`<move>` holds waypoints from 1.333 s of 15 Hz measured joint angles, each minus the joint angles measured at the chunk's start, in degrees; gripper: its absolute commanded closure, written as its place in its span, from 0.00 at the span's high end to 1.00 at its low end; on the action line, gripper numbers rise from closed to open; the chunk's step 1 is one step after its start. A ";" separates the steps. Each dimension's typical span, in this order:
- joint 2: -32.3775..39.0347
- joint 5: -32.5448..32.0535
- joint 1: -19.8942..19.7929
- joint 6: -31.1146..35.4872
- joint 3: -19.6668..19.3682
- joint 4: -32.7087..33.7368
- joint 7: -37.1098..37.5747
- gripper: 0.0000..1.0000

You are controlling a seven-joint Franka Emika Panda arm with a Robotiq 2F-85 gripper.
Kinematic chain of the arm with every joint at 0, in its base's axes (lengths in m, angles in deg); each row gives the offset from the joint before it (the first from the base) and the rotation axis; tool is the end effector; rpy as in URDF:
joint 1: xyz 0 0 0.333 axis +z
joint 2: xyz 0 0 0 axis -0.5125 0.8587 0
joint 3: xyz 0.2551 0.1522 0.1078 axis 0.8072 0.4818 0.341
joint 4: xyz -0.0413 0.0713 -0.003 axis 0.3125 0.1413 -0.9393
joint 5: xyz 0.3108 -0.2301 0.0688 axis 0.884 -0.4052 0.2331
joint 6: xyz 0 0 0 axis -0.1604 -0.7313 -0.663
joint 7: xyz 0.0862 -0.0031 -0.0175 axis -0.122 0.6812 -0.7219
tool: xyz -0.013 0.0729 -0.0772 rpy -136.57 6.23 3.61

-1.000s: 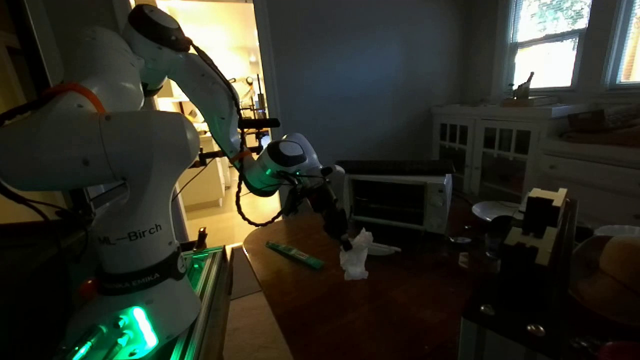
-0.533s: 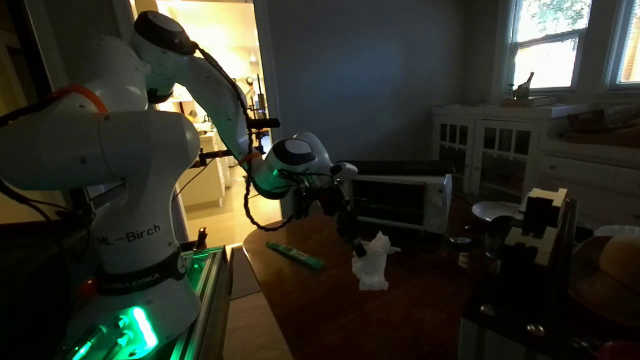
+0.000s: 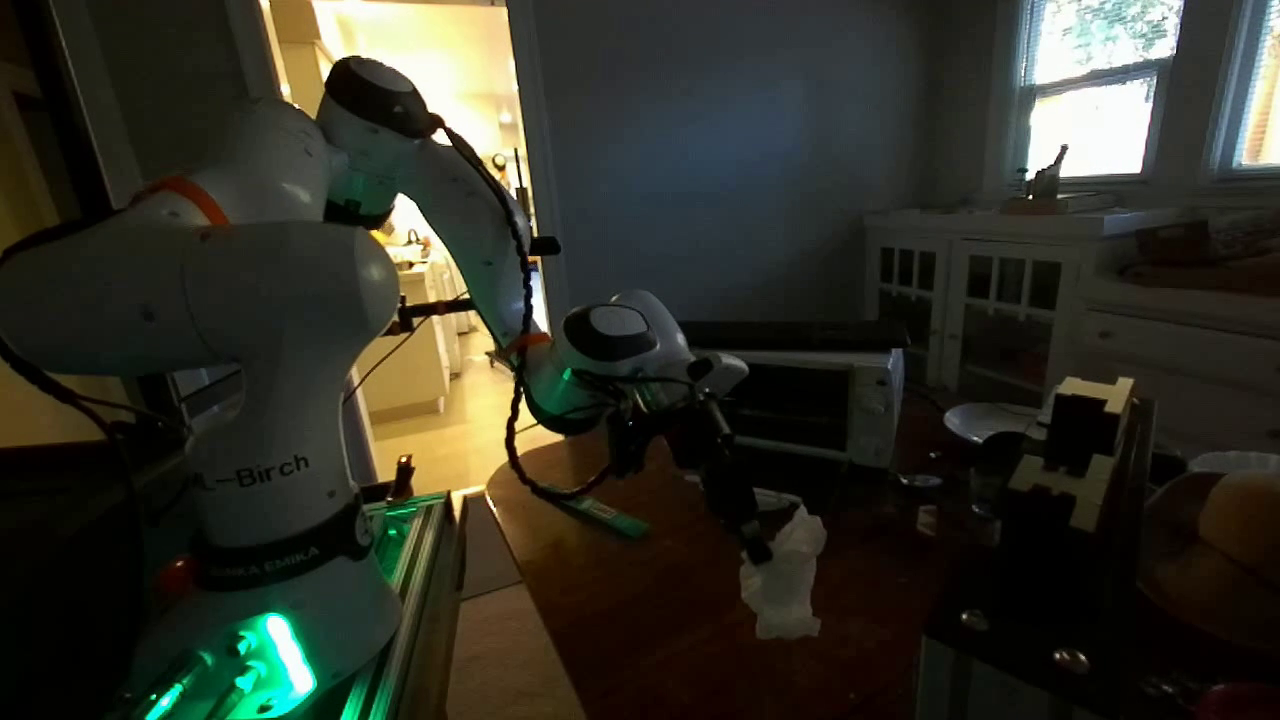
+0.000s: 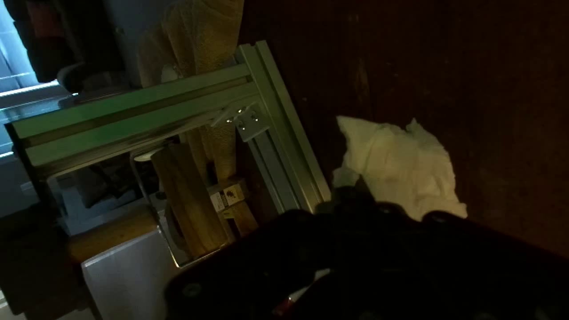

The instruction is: Turn the cloth on the table

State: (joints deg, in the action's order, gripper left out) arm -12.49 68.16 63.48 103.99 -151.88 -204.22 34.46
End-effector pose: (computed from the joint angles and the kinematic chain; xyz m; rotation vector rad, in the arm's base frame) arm 0.3987 0.0724 0.1348 2.2474 0.0377 0.2504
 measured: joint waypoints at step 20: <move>0.80 4.40 -11.97 16.22 16.02 6.39 -0.90 0.00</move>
State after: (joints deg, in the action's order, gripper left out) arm -11.69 72.55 51.51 120.21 -135.86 -197.83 33.56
